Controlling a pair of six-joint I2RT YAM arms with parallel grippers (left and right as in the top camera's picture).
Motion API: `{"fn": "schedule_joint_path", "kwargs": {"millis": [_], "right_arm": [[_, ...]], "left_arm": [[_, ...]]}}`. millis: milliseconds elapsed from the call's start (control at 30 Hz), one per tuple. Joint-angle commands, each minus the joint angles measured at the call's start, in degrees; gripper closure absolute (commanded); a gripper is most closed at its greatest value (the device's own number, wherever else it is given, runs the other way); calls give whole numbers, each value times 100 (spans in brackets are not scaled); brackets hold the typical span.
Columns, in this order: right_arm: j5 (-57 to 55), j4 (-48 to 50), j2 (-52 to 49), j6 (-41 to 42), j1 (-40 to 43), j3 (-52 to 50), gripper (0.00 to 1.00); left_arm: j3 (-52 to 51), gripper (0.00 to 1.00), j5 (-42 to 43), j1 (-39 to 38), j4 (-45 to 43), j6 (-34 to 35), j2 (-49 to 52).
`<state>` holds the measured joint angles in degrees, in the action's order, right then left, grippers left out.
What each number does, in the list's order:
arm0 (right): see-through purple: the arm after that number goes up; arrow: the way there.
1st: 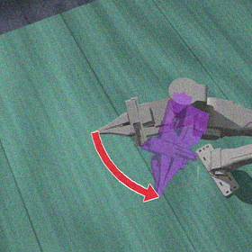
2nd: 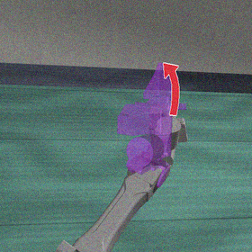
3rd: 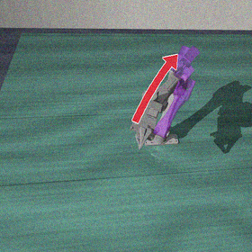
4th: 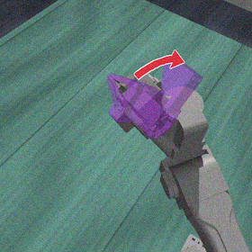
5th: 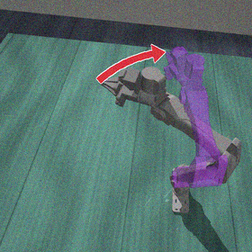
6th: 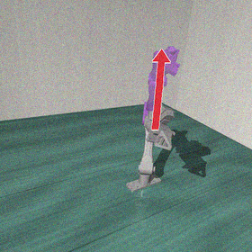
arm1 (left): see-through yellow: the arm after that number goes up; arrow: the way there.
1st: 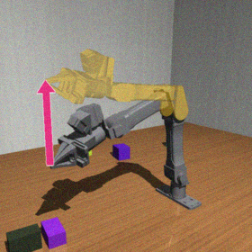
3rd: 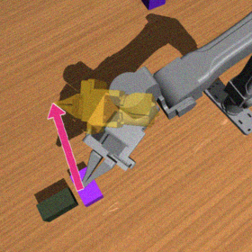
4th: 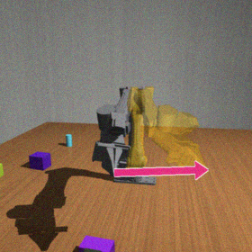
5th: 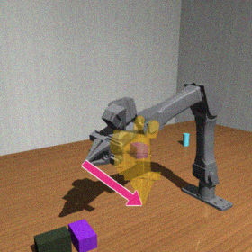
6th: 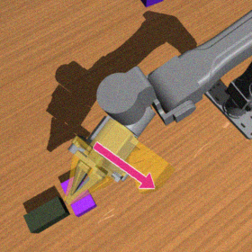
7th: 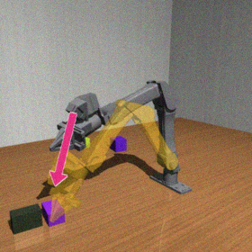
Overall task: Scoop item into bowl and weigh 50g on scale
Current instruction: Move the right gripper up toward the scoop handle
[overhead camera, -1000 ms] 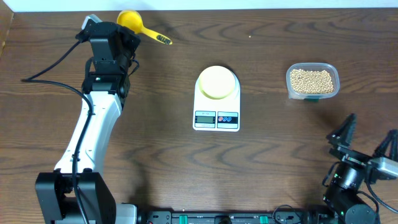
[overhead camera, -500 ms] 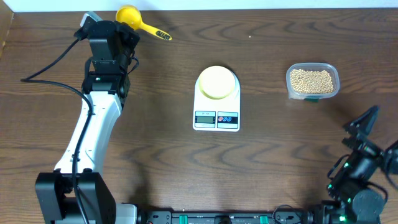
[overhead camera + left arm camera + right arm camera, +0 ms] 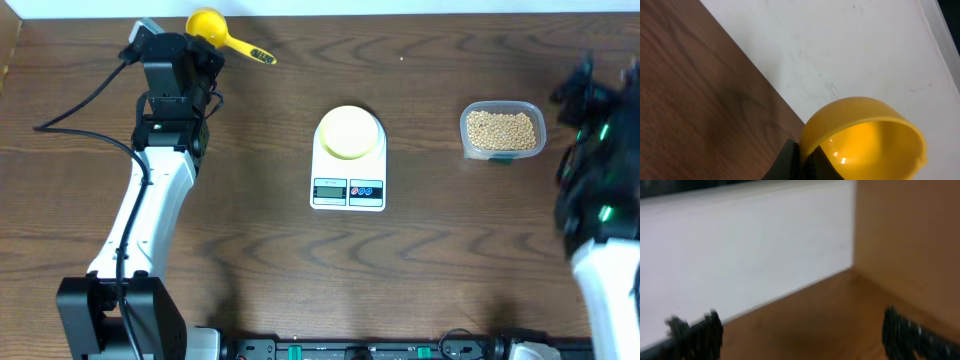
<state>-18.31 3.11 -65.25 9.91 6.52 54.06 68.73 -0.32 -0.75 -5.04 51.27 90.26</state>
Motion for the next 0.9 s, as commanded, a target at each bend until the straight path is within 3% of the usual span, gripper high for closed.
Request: {"fn": "schedule_joint_path", "kwargs": {"millis": [0,67,133,333,867], "right_arm": [[2074,-487,-796,321,494,1049,1],[3814,-728,-1523,704,962,1735,1],[4809,-673,-1952,966,1185,2039,1],[6655,-284,-3036,1211,1320,2540,1],[9132,2549,-4780,2728,496,2583,1]], "left_arm": [[153,92,-15,31,-22,50,-74],[153,92,-15,31,-22,50,-74],[153,92,-15,31,-22,50,-74],[153,92,-15,31,-22,50,-74],[153,92,-11,31,-20,50,-74]]}}
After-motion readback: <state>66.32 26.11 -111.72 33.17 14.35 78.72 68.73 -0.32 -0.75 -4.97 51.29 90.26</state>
